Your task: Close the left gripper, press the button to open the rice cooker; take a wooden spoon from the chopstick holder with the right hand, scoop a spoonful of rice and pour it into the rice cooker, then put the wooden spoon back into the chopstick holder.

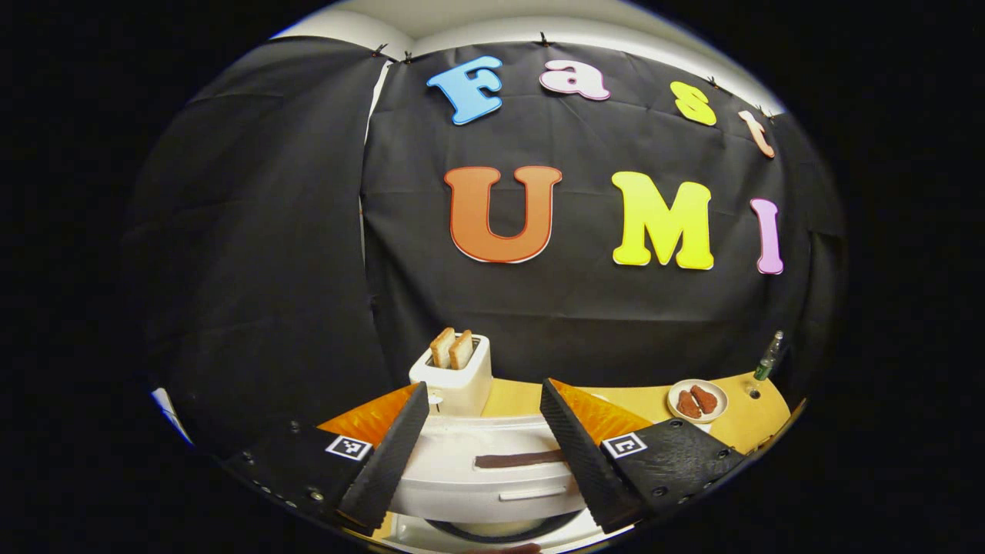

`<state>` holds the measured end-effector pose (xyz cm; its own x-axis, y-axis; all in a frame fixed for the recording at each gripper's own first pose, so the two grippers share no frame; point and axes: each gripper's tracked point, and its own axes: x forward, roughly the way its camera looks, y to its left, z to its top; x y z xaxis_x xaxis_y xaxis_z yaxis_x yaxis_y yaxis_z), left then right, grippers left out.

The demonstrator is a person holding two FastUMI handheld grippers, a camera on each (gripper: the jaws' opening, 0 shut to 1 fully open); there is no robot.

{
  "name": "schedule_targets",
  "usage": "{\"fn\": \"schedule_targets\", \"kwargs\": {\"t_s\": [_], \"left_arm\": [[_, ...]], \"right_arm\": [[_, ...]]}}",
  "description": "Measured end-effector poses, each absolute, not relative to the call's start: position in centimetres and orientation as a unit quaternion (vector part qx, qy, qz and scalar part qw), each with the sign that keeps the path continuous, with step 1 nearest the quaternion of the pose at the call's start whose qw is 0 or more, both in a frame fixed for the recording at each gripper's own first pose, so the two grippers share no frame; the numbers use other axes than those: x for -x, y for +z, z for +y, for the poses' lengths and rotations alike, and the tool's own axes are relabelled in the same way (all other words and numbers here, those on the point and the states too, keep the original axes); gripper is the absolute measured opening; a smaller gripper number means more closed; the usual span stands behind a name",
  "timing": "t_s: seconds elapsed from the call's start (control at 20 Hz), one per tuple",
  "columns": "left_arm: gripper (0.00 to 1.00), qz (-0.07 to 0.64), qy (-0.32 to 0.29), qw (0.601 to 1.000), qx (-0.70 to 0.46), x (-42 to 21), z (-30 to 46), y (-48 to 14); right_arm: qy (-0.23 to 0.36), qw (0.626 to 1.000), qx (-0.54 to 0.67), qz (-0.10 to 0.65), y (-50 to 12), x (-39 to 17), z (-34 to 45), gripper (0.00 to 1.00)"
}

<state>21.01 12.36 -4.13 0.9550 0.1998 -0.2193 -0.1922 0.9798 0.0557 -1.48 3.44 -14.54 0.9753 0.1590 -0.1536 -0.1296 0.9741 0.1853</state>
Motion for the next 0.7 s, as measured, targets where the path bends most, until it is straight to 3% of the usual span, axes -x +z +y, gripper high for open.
{"fn": "schedule_targets", "kwargs": {"t_s": [0.7], "left_arm": [[0.95,0.194,0.098,0.976,-0.011,-15.5,10.7,-13.4]], "right_arm": [[0.092,0.99,-0.089,0.053,-13.5,8.3,5.7,1.0]]}}
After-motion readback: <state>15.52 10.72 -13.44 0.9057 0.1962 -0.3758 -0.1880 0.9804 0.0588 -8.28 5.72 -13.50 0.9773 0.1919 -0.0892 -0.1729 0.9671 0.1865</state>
